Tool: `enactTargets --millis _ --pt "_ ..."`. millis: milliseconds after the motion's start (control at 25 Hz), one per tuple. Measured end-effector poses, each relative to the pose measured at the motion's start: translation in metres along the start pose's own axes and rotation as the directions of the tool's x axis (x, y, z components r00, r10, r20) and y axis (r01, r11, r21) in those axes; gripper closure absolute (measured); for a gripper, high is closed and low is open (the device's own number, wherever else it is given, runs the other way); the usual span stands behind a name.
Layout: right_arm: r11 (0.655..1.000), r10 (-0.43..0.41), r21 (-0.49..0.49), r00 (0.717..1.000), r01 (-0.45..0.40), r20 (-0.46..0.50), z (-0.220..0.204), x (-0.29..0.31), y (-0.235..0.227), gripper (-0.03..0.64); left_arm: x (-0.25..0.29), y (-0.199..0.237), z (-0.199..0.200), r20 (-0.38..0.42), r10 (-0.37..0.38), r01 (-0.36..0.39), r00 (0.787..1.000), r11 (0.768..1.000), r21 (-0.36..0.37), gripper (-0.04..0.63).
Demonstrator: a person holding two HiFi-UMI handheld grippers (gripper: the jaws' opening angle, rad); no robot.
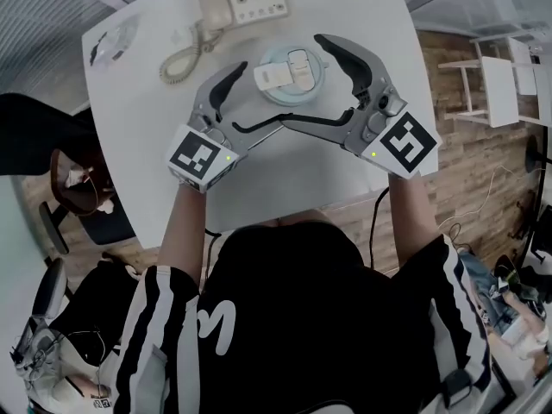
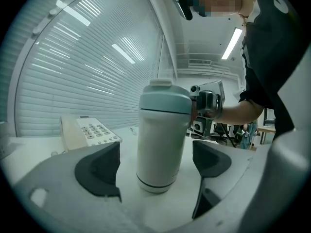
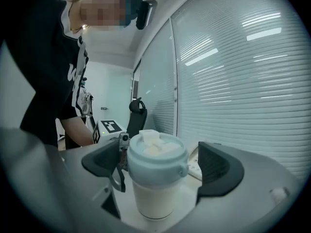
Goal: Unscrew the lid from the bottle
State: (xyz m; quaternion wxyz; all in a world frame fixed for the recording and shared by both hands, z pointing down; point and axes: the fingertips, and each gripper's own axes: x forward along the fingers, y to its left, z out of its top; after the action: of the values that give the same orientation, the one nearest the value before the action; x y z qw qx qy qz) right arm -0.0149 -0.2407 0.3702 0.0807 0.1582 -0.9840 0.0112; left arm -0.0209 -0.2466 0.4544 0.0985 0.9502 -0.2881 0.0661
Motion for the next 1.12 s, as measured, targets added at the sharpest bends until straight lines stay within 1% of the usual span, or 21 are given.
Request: enactTargets --millis 120,360,560,920,1120 --pt "1.0 0.028 -0.005 1.0 -0.028 0.003 -0.002 0.006 -0.001 0.129 0.009 0.0 -0.007 -0.025 -0.013 0.012 1.0 1.0 -0.002 0.127" --pt "0.997 0.08 -0.019 0.997 -0.081 -0.006 -0.007 0.017 0.0 0.127 0.029 -0.004 -0.007 -0.012 -0.055 0.056 0.998 0.998 0.04 0.123" --pt "0.991 0.129 -0.02 0.992 -0.129 -0.004 -0.006 0.023 0.0 0.127 0.043 -0.006 -0.006 -0.002 -0.08 0.08 0.997 0.996 0.044 0.121" --pt "0.984 0.178 0.005 0.984 -0.178 0.02 -0.009 0.03 0.003 0.127 0.058 -0.009 -0.007 0.01 -0.106 0.105 0.994 0.992 0.07 0.123" --pt "0.984 0.18 -0.001 0.983 -0.181 0.029 -0.006 0.033 0.004 0.13 0.065 -0.011 -0.006 0.005 -0.122 0.121 0.993 0.989 0.088 0.123"
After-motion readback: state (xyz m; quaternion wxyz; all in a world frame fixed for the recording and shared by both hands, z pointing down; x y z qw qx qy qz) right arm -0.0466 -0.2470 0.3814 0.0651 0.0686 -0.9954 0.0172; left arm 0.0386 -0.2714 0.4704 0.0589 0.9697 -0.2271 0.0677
